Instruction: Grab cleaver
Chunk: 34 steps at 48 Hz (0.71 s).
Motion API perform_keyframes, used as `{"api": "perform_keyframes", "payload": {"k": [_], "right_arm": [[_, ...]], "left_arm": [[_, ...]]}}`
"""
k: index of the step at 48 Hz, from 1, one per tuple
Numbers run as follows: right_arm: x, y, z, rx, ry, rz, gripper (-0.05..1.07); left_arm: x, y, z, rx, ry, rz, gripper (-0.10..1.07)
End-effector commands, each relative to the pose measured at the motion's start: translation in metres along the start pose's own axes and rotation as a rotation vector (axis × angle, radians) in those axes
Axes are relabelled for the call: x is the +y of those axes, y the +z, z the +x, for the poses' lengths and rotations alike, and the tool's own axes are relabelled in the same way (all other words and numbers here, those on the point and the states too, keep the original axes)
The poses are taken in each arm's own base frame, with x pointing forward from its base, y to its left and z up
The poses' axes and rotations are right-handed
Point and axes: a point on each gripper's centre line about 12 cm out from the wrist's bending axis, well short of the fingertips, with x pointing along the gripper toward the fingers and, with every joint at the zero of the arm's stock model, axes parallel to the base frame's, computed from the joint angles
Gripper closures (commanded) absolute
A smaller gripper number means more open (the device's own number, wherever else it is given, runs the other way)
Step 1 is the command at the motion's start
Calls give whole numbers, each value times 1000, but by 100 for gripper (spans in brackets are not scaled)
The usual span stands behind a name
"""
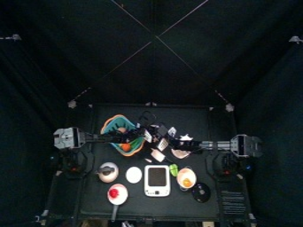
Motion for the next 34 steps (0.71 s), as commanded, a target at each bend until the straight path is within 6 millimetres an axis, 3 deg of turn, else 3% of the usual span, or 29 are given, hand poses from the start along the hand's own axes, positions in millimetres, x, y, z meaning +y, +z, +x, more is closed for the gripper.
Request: {"api": "perform_keyframes", "payload": {"k": [1,20,34], "right_arm": [[1,16,-5,-42,10,14,53],[-2,25,-14,-66,-19,20,53],[3,31,-37,-101,-10,18,53]], "left_arm": [[3,7,2,-1,3,-17,63],[10,2,2,38,14,-23,63],[10,2,2,41,13,-21,63]]}}
